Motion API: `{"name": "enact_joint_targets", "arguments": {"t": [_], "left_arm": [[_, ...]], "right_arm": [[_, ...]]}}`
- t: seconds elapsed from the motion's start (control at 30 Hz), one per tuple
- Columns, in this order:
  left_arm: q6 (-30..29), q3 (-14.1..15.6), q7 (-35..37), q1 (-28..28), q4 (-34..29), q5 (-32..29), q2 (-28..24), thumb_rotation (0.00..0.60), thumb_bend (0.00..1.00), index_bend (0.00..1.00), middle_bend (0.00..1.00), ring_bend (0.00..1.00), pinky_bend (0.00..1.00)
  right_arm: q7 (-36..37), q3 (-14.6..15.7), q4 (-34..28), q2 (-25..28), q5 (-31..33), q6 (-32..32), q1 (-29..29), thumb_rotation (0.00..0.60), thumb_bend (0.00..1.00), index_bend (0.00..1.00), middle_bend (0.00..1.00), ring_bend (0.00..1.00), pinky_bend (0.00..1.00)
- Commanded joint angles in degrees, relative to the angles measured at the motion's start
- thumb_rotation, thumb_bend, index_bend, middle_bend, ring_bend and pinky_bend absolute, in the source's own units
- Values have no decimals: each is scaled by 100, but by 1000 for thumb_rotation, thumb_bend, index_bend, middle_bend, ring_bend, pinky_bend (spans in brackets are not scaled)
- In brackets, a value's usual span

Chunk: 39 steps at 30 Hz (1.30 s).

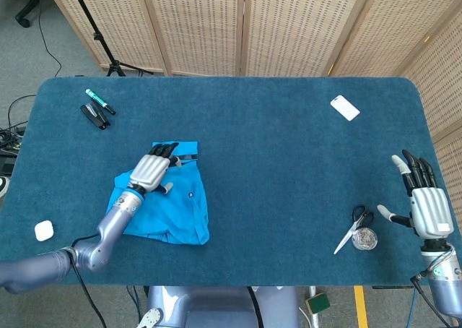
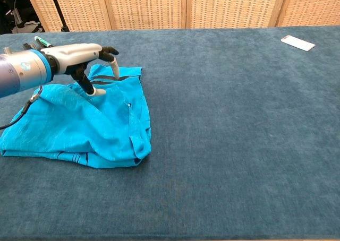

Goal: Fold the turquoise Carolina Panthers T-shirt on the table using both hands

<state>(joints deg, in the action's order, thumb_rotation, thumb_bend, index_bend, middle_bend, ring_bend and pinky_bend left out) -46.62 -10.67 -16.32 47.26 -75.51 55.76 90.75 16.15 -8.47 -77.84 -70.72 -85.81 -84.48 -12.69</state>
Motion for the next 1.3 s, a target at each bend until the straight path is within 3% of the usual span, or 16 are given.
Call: {"name": "enact_joint_targets", "arguments": {"t": [0.03,0.8,1.0,1.3], "left_arm": [[13,33,91,-25,74,38,58,600,316,381,0,0,0],[83,112,448,-80,458,291,316,600,326,434,0,0,0],[87,117,489,-87,467,343,334,600,367,532,0,0,0],[44,112,517,-92,483,444,362,600,421,575,0,0,0]], "right_arm": [[1,5,-2,-1,-5,4,-1,600,0,0,0,0,0],[-6,17,3,-7,-2,49,-15,600,0,0,0,0,0],[-10,16,8,-6,8,61,-17,600,0,0,0,0,0],[-13,13,-1,2,10,57,-14,600,0,0,0,0,0]]}}
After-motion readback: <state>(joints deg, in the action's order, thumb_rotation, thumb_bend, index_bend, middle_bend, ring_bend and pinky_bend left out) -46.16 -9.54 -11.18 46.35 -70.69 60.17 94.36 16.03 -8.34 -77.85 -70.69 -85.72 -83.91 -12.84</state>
